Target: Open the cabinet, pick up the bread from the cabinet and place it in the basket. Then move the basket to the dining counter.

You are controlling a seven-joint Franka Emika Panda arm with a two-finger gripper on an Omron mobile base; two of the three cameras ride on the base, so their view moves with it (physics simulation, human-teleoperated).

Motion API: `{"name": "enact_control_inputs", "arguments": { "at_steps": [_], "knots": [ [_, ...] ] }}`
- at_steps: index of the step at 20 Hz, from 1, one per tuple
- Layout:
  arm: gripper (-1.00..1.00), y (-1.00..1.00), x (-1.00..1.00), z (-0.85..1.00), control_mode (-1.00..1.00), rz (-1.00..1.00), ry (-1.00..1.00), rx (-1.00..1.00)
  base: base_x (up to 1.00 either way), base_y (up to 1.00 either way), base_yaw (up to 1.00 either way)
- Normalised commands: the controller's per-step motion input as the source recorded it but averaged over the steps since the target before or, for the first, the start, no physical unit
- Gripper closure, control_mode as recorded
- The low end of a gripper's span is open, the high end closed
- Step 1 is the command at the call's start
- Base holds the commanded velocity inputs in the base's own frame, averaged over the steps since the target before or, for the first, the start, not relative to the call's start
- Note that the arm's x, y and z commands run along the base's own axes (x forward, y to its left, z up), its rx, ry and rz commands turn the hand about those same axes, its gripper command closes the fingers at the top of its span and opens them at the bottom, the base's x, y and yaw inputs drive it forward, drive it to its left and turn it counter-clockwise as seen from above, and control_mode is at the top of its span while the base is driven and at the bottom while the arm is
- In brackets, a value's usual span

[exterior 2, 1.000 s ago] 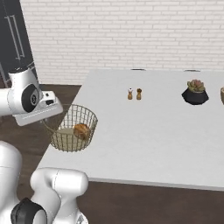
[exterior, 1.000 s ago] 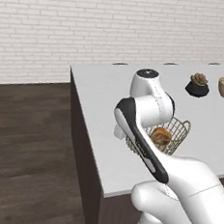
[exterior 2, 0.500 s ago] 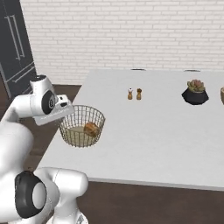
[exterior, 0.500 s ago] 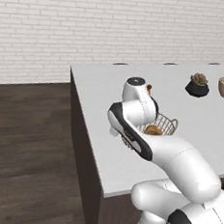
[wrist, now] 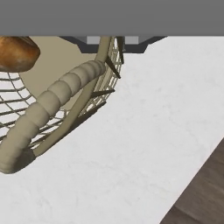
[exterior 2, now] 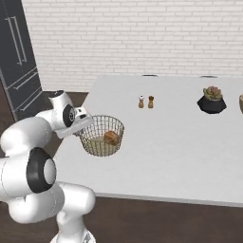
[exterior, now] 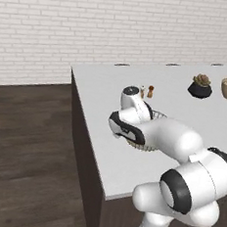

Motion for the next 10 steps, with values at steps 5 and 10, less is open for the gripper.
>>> {"name": "enact_control_inputs", "arguments": {
  "at_steps": [5, 10],
  "knots": [
    [1.00, -0.13, 0.36, -0.16, -1.00, 0.00, 0.04, 0.03, 0.00, 0.00, 0.00],
    [1.00, 0.00, 0.02, -0.33, -1.00, 0.00, 0.00, 0.02, 0.00, 0.00, 0.00]
  ]
}}
